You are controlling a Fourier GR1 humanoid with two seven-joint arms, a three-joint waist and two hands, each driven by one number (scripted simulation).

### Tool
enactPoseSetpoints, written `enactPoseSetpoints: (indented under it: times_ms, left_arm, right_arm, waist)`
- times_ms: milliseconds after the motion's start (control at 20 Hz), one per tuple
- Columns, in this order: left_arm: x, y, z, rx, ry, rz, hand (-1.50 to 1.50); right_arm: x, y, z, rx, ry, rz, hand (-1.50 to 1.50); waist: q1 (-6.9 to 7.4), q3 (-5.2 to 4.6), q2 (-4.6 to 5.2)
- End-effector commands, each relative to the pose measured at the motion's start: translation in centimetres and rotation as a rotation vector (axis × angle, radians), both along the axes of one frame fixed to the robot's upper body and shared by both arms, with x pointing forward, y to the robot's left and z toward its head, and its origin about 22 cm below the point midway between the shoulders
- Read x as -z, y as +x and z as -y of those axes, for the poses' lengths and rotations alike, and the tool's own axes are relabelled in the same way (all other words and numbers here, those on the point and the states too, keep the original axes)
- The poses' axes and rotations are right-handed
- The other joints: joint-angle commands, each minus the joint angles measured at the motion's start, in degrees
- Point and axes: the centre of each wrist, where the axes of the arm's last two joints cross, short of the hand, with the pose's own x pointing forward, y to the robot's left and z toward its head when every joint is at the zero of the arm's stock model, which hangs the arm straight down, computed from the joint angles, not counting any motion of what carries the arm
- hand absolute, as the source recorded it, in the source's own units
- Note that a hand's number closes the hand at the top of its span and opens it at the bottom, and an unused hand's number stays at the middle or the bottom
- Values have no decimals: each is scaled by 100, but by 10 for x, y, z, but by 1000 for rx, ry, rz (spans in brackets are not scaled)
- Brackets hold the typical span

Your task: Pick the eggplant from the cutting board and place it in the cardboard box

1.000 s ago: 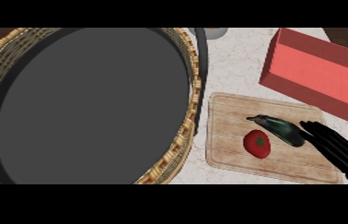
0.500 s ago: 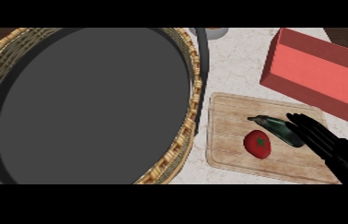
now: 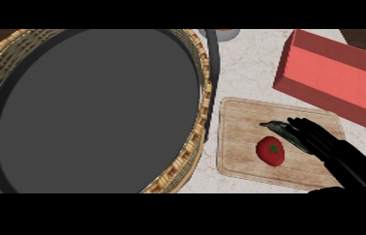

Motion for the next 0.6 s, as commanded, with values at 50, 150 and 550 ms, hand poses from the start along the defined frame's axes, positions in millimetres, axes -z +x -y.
enactPoseSetpoints:
  times_ms: [50,150,550]
  left_arm:
    - [-21,12,66,230,-88,119,0]
    - [-22,12,80,228,-101,113,0]
    - [-32,22,70,217,-64,133,0]
  right_arm:
    - [16,1,2,19,-29,-32,-150]
    - [19,2,0,14,-49,-33,-150]
    - [32,18,-10,31,-69,-23,-150]
  waist:
    - [-103,61,-37]
    - [-117,63,-41]
    - [-140,66,-33]
